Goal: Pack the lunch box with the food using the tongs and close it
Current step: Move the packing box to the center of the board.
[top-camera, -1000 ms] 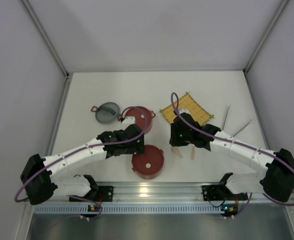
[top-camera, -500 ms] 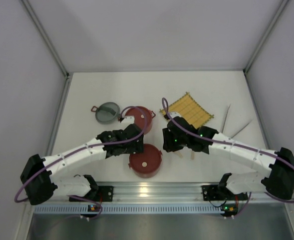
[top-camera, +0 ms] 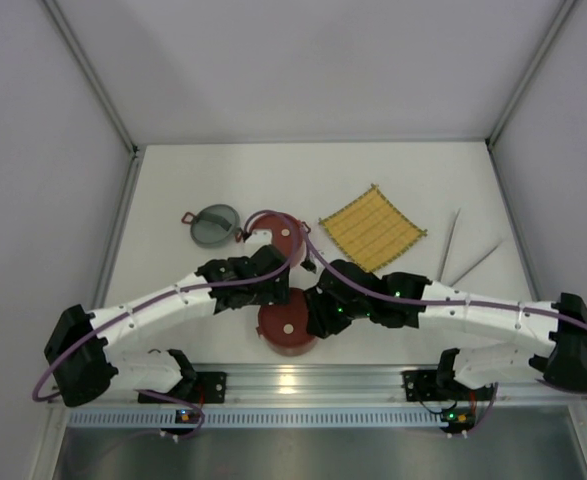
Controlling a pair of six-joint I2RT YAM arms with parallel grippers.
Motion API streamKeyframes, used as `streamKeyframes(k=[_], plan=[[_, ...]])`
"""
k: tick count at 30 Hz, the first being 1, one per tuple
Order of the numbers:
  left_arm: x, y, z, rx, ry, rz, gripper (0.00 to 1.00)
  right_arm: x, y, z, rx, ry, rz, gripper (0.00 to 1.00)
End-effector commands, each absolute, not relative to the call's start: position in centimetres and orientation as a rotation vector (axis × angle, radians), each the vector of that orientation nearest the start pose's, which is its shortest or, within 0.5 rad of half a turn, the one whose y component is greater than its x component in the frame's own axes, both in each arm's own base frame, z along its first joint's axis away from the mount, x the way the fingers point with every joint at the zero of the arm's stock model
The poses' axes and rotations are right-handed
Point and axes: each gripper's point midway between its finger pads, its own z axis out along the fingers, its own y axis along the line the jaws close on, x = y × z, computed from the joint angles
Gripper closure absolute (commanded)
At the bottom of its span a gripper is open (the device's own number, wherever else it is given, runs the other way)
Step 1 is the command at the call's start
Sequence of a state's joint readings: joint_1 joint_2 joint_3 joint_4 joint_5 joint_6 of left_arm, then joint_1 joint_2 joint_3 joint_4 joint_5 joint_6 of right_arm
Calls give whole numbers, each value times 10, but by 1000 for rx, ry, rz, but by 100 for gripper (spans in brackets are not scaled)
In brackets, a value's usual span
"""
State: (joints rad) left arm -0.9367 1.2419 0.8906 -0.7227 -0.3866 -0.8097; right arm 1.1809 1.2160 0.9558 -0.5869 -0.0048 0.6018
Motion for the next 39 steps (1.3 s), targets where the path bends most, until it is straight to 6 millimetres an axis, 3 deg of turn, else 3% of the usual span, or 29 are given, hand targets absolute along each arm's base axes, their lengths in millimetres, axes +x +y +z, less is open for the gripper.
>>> streamKeyframes(k=[1,6,10,14,19,23,24,28,31,36,39], plan=[[210,-212,127,19,2456,-217,11,70,323,168,-777,2419,955,67],[216,-212,142,9,2425,-218,11,59,336,166,-770,2414,1000,67],[221,-207,169,-24,2362,-237,10,51,342,164,-781,2408,1029,67],[223,-190,192,-94,2309,-193,9,46,348,163,-806,2403,1042,67],[236,-173,219,-208,2210,-189,7,37,359,157,-871,2405,1050,67],[253,-163,252,-249,2129,-217,7,34,367,146,-898,2423,1045,67],[257,-163,265,-254,2104,-234,6,33,368,146,-903,2423,1050,67],[268,-162,287,-241,2071,-229,6,27,374,140,-942,2437,1062,67],[273,-164,298,-232,2051,-242,6,28,378,132,-955,2456,1035,67],[278,-168,294,-221,2066,-247,6,36,389,123,-965,2463,974,68],[277,-168,290,-219,2073,-250,6,51,394,121,-928,2465,926,67]])
